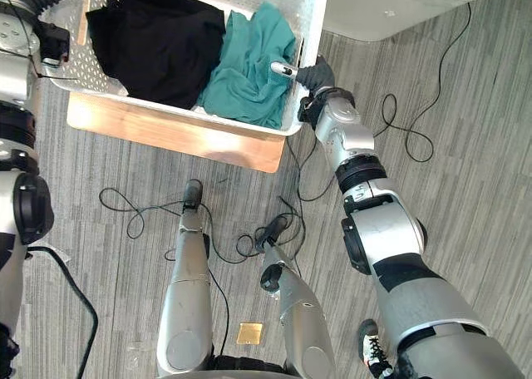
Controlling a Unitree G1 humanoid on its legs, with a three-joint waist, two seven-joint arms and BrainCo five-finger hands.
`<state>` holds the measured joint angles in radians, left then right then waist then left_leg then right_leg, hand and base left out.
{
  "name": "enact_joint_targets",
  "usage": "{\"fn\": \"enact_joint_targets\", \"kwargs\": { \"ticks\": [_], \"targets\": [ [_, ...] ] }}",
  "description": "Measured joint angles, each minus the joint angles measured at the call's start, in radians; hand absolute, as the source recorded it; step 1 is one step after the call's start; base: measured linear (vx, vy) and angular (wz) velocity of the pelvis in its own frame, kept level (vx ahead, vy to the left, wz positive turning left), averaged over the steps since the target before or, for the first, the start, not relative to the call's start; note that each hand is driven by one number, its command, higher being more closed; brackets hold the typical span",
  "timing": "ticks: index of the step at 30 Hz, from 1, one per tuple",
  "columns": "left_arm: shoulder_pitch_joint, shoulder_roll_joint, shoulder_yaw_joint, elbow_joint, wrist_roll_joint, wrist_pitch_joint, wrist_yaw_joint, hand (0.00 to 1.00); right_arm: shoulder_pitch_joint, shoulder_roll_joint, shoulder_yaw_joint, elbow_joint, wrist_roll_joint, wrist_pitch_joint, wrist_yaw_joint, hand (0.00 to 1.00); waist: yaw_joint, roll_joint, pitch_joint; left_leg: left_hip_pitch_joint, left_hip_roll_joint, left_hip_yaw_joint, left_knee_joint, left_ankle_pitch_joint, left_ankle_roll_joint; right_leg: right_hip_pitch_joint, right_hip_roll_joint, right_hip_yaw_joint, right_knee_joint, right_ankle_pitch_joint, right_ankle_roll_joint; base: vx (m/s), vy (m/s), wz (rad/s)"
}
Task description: Pick up the laundry basket with both hands and put the clothes into the washing machine.
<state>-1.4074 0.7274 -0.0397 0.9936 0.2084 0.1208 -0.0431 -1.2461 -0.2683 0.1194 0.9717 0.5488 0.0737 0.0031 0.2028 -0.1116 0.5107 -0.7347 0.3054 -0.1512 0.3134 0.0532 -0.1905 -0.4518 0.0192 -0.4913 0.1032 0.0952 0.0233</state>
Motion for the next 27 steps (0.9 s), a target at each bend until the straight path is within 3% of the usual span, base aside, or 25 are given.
{"fn": "enact_joint_targets", "kwargs": {
  "ticks": [10,18,27],
  "targets": [
    [0.024,0.056,-0.016,0.0,0.04,0.0,-0.025,0.0,-0.005,-0.004,0.019,0.0,0.001,-0.023,0.003,0.0,0.0,-0.001,0.0,-0.009,0.008,0.003,0.003,0.0,0.0,-0.006,0.01,0.003,-0.014,0.008,-0.006,0.04,-0.004,-0.03],
    [0.03,0.111,-0.287,-0.003,0.042,-0.044,-0.087,0.0,-0.008,-0.036,0.039,-0.006,0.0,-0.024,0.023,0.0,0.001,-0.001,0.0,-0.023,0.007,-0.005,0.007,0.001,0.001,-0.011,0.013,0.0,-0.021,0.013,-0.005,0.05,0.013,0.01],
    [-0.053,0.143,-0.442,-0.002,0.042,-0.043,-0.087,0.0,-0.031,-0.073,0.057,-0.004,0.012,-0.027,0.025,0.0,0.002,-0.001,0.0,-0.061,0.002,-0.019,0.015,0.009,0.012,-0.036,0.014,-0.007,-0.022,0.023,-0.007,0.02,0.009,0.02]
  ]
}}
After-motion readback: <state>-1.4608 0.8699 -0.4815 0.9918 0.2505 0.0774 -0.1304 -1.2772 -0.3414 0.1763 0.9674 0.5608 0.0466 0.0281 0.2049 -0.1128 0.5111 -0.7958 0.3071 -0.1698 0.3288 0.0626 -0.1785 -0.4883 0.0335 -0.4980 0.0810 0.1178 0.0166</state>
